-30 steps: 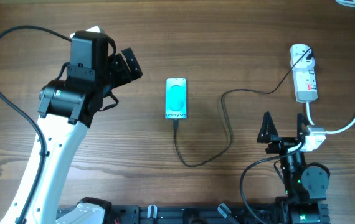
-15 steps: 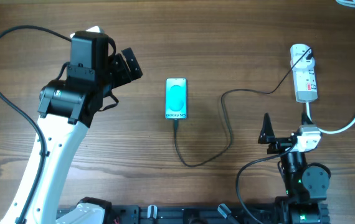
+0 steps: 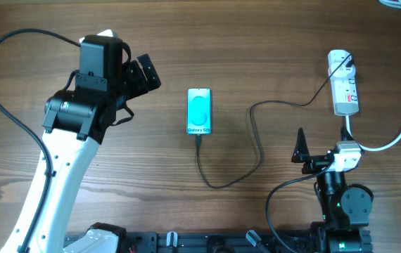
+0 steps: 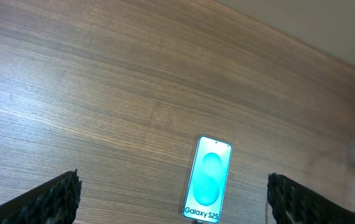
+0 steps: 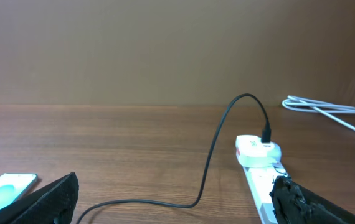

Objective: Plug charger to phone and switch on socket

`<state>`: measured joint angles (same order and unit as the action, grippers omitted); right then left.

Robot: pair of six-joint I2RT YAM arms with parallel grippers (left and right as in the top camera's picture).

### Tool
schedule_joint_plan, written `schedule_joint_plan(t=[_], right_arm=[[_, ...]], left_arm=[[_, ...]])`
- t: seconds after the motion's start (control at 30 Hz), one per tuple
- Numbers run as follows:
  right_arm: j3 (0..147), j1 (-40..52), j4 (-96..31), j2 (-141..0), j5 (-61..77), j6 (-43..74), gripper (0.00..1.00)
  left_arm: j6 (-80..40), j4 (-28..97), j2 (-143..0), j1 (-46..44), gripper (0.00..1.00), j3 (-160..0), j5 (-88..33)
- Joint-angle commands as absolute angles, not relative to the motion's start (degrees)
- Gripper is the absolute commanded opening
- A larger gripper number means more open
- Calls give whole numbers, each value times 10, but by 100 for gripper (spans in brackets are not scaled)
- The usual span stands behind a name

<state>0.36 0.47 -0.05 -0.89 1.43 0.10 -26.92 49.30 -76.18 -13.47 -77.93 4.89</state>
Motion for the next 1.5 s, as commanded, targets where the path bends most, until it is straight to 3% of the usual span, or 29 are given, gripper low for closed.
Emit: schedule_joint_plan(t=[0.0,1.47], right_arm=[[3,8,-1,-2,15,2,100],[3,7,1,-2,15,-30,100]], left_arm=[[-275,491,-761,-135,100,-776,57],[-275,491,-761,-135,100,-776,57]])
